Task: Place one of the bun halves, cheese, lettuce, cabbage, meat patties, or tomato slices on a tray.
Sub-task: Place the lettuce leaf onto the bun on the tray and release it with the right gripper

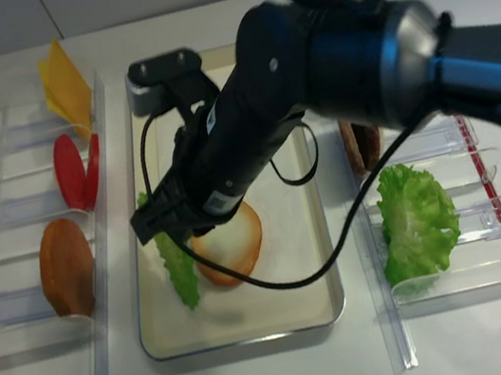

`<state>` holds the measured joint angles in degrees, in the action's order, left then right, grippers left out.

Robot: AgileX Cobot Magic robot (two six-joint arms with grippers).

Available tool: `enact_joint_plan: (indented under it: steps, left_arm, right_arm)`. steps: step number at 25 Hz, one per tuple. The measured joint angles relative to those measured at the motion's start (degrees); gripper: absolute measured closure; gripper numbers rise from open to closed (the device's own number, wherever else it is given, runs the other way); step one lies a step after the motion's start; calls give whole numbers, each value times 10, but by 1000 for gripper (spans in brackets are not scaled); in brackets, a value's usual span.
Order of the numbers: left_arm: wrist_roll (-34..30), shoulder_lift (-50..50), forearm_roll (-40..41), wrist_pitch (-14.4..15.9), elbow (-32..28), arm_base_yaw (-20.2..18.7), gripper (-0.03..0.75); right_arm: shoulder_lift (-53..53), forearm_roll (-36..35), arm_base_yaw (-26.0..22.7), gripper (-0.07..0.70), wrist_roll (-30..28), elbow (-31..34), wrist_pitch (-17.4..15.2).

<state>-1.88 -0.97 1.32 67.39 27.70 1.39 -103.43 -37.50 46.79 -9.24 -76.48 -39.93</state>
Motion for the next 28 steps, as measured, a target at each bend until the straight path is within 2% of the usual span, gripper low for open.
enact_joint_plan:
  steps: [6, 13, 21, 28]
  left_arm:
    - [0, 0, 0, 0, 0, 0, 262]
    - [0, 0, 0, 0, 0, 0, 263]
    - [0, 0, 0, 0, 0, 0, 263]
    - [0, 0, 0, 0, 0, 0, 263]
  right_arm:
    - [-19, 122, 0, 592, 92, -3, 0]
    - [-19, 211, 0, 592, 170, -3, -9]
    - [-19, 262, 0, 592, 228, -3, -28]
    - [-19, 283, 0, 592, 250, -3, -38]
